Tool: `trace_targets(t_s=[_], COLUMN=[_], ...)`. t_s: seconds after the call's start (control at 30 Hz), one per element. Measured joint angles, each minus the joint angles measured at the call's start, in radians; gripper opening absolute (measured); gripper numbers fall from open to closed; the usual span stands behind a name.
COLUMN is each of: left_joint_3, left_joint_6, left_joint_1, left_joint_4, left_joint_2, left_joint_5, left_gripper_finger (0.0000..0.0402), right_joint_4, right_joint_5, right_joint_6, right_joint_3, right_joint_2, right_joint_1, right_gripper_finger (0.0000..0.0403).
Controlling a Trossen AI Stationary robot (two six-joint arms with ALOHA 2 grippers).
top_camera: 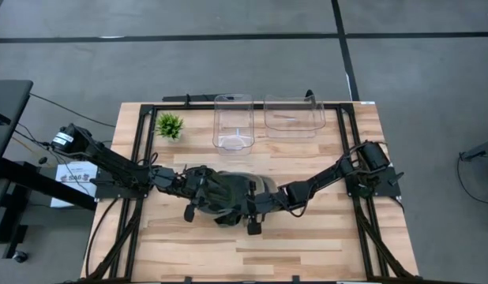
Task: Pick & Place hat
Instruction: Put the black cap into the left transparent bin
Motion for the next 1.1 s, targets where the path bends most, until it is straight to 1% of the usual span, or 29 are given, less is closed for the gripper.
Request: trace_targets(t_s=[0.13, 0.3, 0.43, 0.53, 0.63, 0.73, 0.9, 1.1], left_joint_3=[0.0, 0.001, 0.001, 0.001, 0.001, 0.001, 0.001, 0.001], left_joint_6=[0.0, 0.0, 0.0, 0.0, 0.0, 0.0, 0.0, 0.0], left_joint_1=[0.0, 0.0, 0.0, 0.0, 0.0, 0.0, 0.0, 0.0], left_joint_4=[0.0, 0.0, 0.0, 0.0, 0.0, 0.0, 0.0, 0.0], left_joint_2=[0.0, 0.0, 0.0, 0.0, 0.0, 0.0, 0.0, 0.0], left_joint_5=[0.0, 0.0, 0.0, 0.0, 0.0, 0.0, 0.0, 0.0], left_gripper_finger=[0.0134, 0.0134, 0.0134, 0.0134, 0.0134, 0.0134, 0.0134, 0.0134], right_joint_4=[0.0, -0.004, -0.022, -0.05, -0.097, -0.137, -0.211, -0.289], right_joint_5=[-0.002, -0.001, 0.014, 0.066, 0.129, 0.206, 0.337, 0.457], right_joint_6=[0.001, -0.001, -0.007, -0.009, -0.013, -0.013, -0.012, 0.004], right_joint_3=[0.0, 0.0, 0.0, 0.0, 0.0, 0.0, 0.0, 0.0], right_joint_2=[0.0, -0.003, -0.031, -0.068, -0.101, -0.132, -0.169, -0.208], right_joint_1=[0.0, 0.0, 0.002, 0.016, 0.037, 0.059, 0.097, 0.13], right_gripper_finger=[0.0017, 0.0006, 0.001, 0.0013, 0.0007, 0.0005, 0.0013, 0.0004])
